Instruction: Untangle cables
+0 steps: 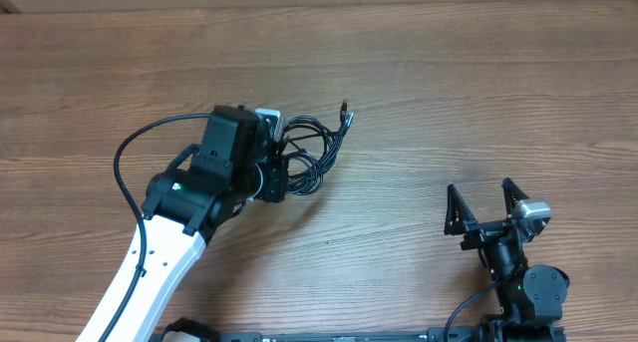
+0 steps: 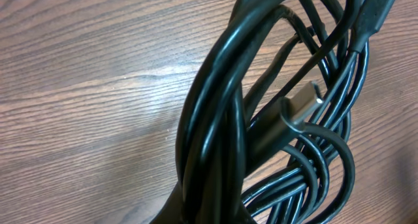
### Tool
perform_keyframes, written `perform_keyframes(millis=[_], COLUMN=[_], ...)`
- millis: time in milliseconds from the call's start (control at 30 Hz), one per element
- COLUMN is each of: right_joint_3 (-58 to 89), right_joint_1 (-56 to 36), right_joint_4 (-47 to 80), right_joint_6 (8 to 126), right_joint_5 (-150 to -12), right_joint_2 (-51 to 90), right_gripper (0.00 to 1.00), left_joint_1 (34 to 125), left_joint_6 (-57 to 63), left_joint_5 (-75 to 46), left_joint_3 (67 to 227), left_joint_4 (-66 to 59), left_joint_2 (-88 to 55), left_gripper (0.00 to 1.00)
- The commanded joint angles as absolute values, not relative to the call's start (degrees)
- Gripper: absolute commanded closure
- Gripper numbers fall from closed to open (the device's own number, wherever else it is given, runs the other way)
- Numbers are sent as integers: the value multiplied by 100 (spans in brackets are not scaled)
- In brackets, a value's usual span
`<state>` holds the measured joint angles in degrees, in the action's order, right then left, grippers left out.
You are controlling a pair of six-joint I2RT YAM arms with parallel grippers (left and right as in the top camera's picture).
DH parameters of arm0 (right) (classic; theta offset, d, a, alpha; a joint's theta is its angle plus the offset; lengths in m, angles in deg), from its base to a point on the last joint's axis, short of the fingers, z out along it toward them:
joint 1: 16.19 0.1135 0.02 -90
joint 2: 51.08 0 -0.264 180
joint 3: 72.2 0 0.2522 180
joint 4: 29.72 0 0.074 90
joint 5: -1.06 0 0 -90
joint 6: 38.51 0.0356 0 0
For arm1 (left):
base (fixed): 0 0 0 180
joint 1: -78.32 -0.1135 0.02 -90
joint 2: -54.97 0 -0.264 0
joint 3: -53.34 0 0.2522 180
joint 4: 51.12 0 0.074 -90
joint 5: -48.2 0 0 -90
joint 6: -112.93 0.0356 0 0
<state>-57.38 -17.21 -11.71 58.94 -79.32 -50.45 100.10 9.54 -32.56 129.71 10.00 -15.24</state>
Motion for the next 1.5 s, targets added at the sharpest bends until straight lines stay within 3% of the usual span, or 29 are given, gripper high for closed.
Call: perform_keyframes(millis=[0, 800, 1467], right_joint_3=[-5799, -5799, -5799], right_joint_1=[-1683, -1683, -1683], right_joint_4=[-1197, -1197, -1197], right_joint_6=[5870, 5870, 5870], right_joint_5=[-7991, -7991, -7991], right_joint_2=[-5091, -5091, -5091], right_gripper=[0, 0, 0], left_joint_1=[10049, 10093, 10550], left_joint_6=[917, 871, 840], left_joint_5=[-3191, -3167, -3163], left_joint_3=[13022, 13008, 13008], left_joint_4=[919, 917, 827], left_joint_2=[-1516, -1544, -2412], left_gripper=[96, 96, 96])
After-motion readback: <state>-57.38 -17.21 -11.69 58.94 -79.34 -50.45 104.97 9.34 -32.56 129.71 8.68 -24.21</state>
